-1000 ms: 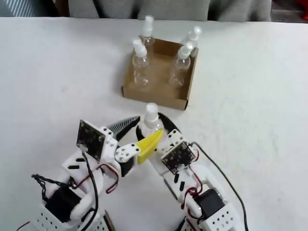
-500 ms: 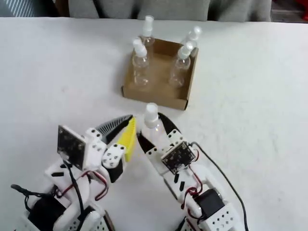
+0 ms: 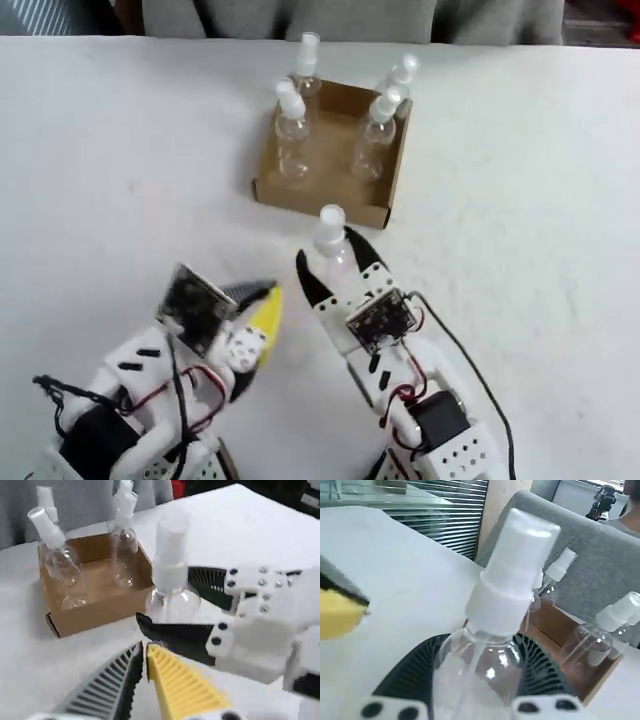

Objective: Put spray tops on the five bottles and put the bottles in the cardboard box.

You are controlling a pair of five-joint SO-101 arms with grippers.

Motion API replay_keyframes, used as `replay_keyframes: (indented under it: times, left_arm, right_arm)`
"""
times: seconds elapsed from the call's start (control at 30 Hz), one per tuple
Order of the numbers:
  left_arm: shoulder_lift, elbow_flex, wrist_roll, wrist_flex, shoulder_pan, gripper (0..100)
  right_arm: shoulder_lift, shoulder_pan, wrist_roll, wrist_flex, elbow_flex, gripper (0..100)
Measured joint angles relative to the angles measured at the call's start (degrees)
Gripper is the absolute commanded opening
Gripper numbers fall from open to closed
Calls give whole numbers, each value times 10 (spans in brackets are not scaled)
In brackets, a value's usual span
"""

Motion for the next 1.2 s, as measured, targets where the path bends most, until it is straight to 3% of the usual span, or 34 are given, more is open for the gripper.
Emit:
replay_keyframes:
  times: [0.2,0.53,0.77,1.2]
  left_arm:
    - [0,48,-17,-4,121,23]
    - [11,229,-14,-222,132,23]
    - [11,316,33,-372,134,23]
    - [8,346,36,-449,134,23]
  right_arm:
    - [0,40,0,-22,0,16]
    - [0,45,-68,-22,-6,16]
    - [0,45,-98,-22,-6,16]
    - [0,18,-99,-22,-6,16]
